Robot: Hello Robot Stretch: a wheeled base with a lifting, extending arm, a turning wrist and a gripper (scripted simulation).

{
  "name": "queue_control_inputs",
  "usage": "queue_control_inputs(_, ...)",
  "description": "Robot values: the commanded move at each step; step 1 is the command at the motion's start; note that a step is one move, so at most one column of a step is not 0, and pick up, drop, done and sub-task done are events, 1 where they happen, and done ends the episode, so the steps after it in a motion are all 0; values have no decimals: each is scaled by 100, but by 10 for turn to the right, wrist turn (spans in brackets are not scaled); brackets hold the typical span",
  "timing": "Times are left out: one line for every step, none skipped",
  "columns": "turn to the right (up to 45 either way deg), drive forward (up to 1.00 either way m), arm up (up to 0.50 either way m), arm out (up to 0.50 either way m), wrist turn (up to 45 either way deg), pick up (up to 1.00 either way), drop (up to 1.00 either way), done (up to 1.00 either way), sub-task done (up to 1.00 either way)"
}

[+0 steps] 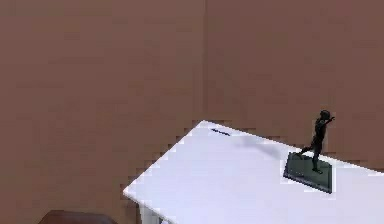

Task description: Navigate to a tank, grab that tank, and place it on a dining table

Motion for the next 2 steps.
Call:
queue_control_inputs(450, 0, 0, 0, 0, 0, 0, 0, 0)
queue_control_inputs(450, 0, 0, 0, 0, 0, 0, 0, 0)
